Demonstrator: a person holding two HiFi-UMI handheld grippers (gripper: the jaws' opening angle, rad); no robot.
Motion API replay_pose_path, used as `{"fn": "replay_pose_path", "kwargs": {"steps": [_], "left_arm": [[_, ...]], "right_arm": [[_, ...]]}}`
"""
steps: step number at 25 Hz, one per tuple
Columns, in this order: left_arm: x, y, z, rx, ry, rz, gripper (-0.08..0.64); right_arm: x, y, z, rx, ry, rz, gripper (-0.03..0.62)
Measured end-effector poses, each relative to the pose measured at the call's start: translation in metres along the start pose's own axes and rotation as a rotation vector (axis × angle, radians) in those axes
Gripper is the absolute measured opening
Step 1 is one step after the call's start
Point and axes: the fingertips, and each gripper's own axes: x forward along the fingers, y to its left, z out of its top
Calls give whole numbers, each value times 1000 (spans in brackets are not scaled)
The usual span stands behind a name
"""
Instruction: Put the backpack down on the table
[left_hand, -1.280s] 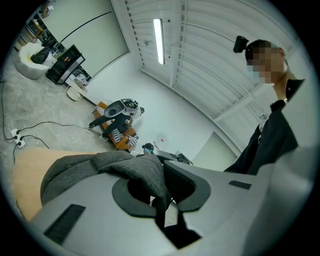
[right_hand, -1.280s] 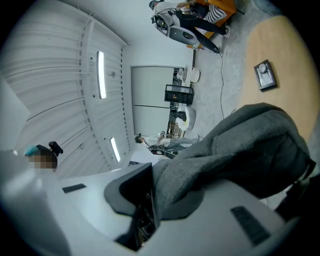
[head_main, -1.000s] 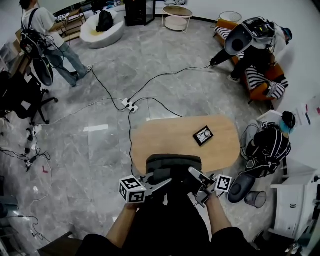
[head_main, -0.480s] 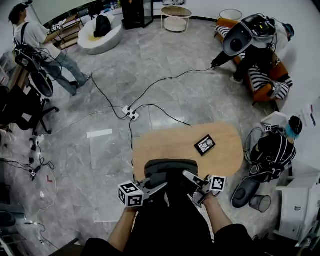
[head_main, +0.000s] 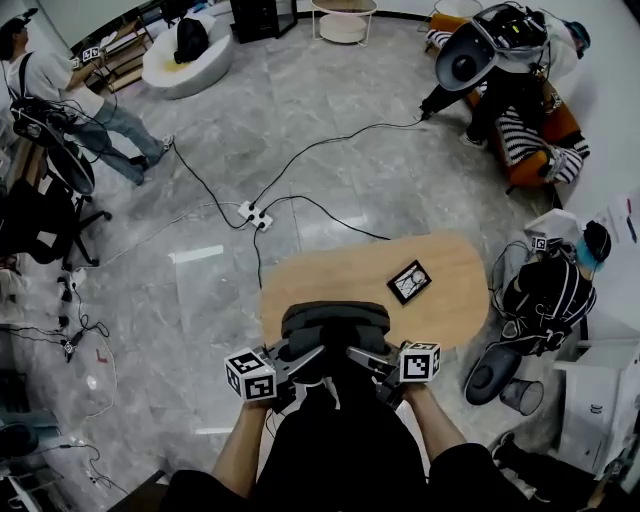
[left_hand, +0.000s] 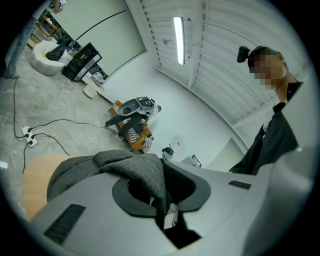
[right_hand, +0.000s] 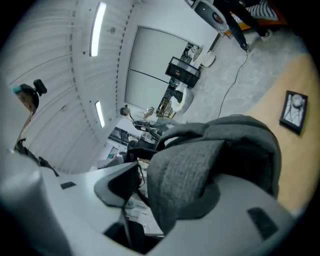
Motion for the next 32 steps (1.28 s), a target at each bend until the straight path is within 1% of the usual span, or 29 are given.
{"fn": "replay_pose_path", "kwargs": {"steps": [4, 7, 9, 10, 13, 14, 15, 17, 19, 21, 22, 23, 25, 28, 32], "left_arm": [[2, 13, 10, -14, -10, 4, 57], [3, 21, 16, -22, -12, 5, 57], [5, 26, 18, -26, -10, 8, 57], [7, 29, 20, -27, -9, 8, 57], [13, 36, 26, -31, -7, 6, 57], [15, 38, 29, -34, -7, 3, 57], [16, 39, 31, -37, -8, 0, 57], [15, 42, 34, -42, -12, -1, 57], [13, 45, 34, -39, -5, -2, 57], [18, 50, 27, -32, 28, 4, 64], [21, 53, 21, -28, 51, 14, 79], [23, 57, 16, -25, 72, 24, 99], [25, 65, 7, -36, 92, 38, 106], [27, 80, -3, -71, 107, 56, 114], [28, 99, -29, -112, 143, 84, 139]], "right_arm": [[5, -7, -17, -30, 61, -29, 216], [4, -20, -40, -87, 168, -83, 216], [0, -32, -59, -88, 234, -106, 216], [-2, -38, -65, -78, 250, -114, 216], [-5, -55, -71, -48, 242, -148, 210], [-5, -60, -71, -44, 235, -165, 189], [-4, -64, -71, -45, 230, -181, 133], [1, -69, -73, -43, 232, -197, 127], [6, -70, -70, -17, 228, -183, 104], [7, -70, -58, 16, 198, -156, 87], [7, -70, -51, 23, 183, -146, 83], [8, -69, -44, 21, 175, -140, 79], [12, -68, -33, 6, 176, -133, 71], [15, -71, -19, -19, 180, -132, 65], [13, -71, 3, -40, 151, -118, 60]]}}
